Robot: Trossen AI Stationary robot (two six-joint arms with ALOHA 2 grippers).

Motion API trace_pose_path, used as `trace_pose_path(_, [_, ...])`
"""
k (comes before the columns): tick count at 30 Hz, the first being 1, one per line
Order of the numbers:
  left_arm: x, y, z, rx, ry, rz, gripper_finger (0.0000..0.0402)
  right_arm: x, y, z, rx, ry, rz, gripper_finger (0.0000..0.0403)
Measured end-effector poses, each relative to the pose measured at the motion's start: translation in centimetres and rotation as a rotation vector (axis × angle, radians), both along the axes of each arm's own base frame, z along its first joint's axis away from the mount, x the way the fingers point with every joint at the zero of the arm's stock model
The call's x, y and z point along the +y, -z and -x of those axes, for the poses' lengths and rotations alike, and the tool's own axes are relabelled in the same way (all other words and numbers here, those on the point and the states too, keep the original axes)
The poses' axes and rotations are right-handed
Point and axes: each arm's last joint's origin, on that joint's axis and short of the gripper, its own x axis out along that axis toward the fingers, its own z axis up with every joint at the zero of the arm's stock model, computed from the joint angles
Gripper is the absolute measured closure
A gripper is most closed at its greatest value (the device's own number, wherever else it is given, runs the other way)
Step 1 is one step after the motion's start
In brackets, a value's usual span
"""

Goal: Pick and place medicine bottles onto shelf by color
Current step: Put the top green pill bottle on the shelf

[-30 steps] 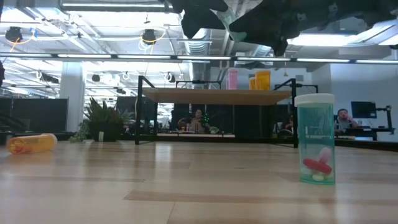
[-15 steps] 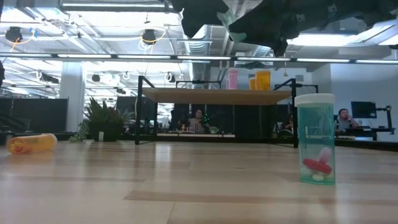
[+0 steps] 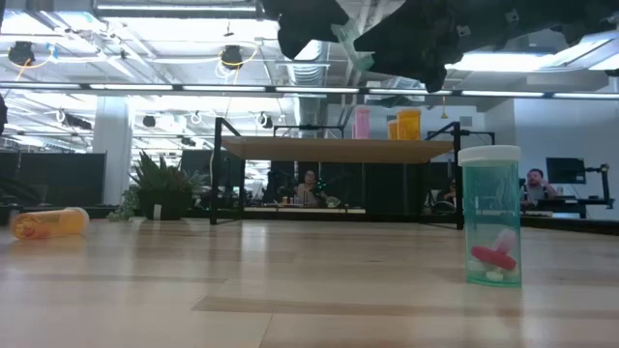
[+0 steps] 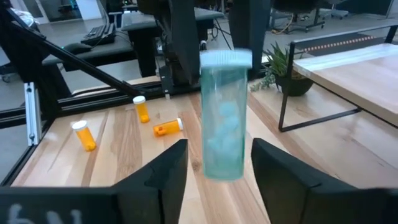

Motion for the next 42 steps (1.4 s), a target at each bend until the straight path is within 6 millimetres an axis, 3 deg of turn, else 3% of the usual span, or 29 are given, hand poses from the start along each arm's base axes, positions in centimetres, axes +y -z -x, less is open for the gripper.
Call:
trace_pose_path(5, [0.5, -1.6, 0.5, 0.058, -0.043, -0.067, 0.0300, 0.0, 0.2, 0.0, 0.017, 0.001, 0.005, 0.0171])
trace_pose_path(9, [2.0, -3.2, 1.2, 0.105, -0.146, -0.159, 0.0301, -0.3, 0.6, 0.1, 0.061, 0.011, 0.004, 0.0163])
trace_pose_path(13, [4.8, -4.5, 2.0, 0.136, -0.262, -0.230, 0.0301, -0.5, 1.0, 0.1, 0.099, 0.023, -0.005, 0.0163])
trace_pose_path(20, [11.2, -5.7, 3.5, 0.121, -0.410, -0.246, 0.0285, -0.6, 1.2, 0.2, 0.123, 0.029, -0.001, 0.0163])
trace_pose_path(25, [15.6, -5.5, 4.1, 0.129, -0.462, -0.185, 0.0277, -0.6, 1.3, 0.2, 0.123, 0.030, 0.000, 0.0163])
trace_pose_path(30, [19.0, -4.7, 2.7, 0.179, -0.461, -0.163, 0.0276, -0.8, 1.3, 0.1, 0.129, 0.035, 0.007, 0.0163])
trace_pose_path(35, [21.3, -4.2, 1.1, 0.251, -0.457, -0.169, 0.0276, -1.2, 1.3, 0.1, 0.133, 0.047, 0.011, 0.0163])
trace_pose_path(42, [23.5, -3.4, 0.5, 0.275, -0.488, -0.161, 0.0275, -1.6, 1.4, 0.0, 0.146, 0.050, 0.047, 0.0163])
